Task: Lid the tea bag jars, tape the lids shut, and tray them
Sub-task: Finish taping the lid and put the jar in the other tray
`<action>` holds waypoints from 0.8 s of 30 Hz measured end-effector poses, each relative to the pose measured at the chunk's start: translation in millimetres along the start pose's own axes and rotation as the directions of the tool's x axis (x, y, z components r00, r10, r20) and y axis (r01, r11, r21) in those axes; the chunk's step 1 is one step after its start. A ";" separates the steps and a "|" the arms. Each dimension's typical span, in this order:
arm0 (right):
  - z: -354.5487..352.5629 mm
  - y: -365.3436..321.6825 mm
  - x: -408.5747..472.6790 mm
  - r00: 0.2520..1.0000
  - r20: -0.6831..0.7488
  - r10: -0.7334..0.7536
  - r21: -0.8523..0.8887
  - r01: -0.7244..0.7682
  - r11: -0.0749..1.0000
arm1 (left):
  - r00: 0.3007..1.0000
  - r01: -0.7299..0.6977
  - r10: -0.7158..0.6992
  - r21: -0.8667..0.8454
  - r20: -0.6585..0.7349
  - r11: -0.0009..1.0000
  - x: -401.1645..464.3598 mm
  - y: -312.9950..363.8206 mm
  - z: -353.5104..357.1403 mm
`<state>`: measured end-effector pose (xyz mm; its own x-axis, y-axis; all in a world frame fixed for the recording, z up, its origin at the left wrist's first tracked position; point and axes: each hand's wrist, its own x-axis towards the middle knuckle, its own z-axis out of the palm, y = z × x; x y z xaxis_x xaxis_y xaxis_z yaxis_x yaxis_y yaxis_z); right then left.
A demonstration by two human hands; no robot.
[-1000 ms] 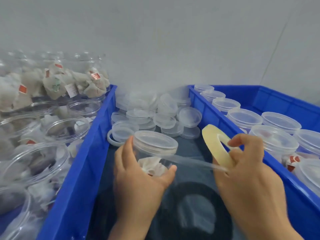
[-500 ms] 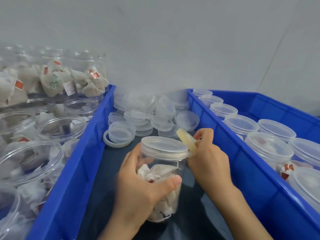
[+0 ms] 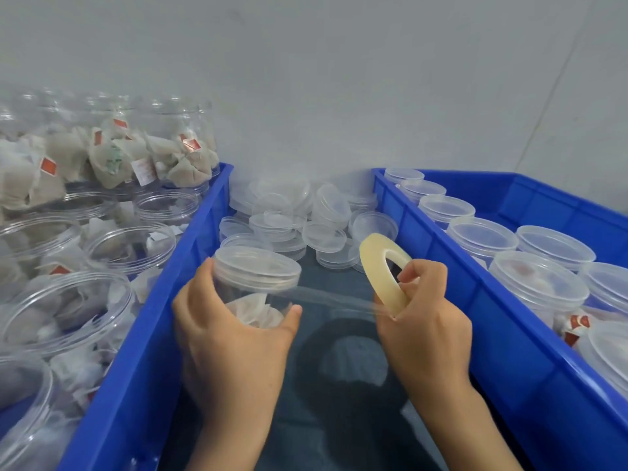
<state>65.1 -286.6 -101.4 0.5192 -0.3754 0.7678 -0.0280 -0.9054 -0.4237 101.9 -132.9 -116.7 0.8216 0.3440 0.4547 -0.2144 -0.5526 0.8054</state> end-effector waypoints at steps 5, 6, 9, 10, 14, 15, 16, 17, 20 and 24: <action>7.2 7.6 1.6 0.994 0.072 0.082 -0.024 -0.081 0.996 | 0.990 -0.021 0.051 -0.230 0.128 0.973 0.6 -2.0 0.1; 8.7 11.2 3.0 0.987 0.107 0.117 -0.024 -0.115 0.993 | 0.977 -0.011 0.076 -0.312 0.197 0.950 -1.3 -1.7 0.3; 8.9 20.6 6.1 0.974 0.150 0.168 -0.032 -0.165 0.986 | 0.913 0.076 0.133 -0.483 0.385 0.872 -9.3 2.5 0.3; 8.3 21.2 6.6 0.972 0.158 0.172 -0.036 -0.169 0.985 | 0.893 0.105 0.147 -0.515 0.425 0.851 -10.8 4.1 0.3; 9.5 19.4 5.3 0.950 0.244 0.193 -0.030 -0.192 0.981 | 0.802 0.224 0.196 -0.588 0.565 0.777 -11.8 5.9 -0.2; 10.7 19.5 4.3 0.945 0.264 0.192 -0.032 -0.191 0.981 | 0.770 0.254 0.214 -0.597 0.601 0.761 -11.4 6.1 -0.2; 11.7 19.5 2.9 0.942 0.281 0.182 -0.039 -0.178 0.983 | 0.741 0.281 0.232 -0.604 0.631 0.745 -11.3 7.1 -0.5; 12.5 19.2 1.1 0.940 0.296 0.171 -0.048 -0.164 0.985 | 0.715 0.304 0.247 -0.610 0.654 0.732 -11.1 7.2 -0.3; 13.9 19.7 -2.3 0.934 0.313 0.173 -0.061 -0.162 0.985 | 0.652 0.333 0.296 -0.614 0.698 0.716 -9.5 6.0 0.6; 14.6 18.8 -5.0 0.933 0.322 0.157 -0.069 -0.142 0.987 | 0.647 0.465 0.234 -0.618 0.726 0.634 -7.2 5.9 -0.7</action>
<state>74.4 -298.8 -120.2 0.7556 -0.4288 0.4951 -0.1606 -0.8542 -0.4946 94.4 -138.1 -114.9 0.8647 -0.4581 0.2061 -0.0807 0.2784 0.9571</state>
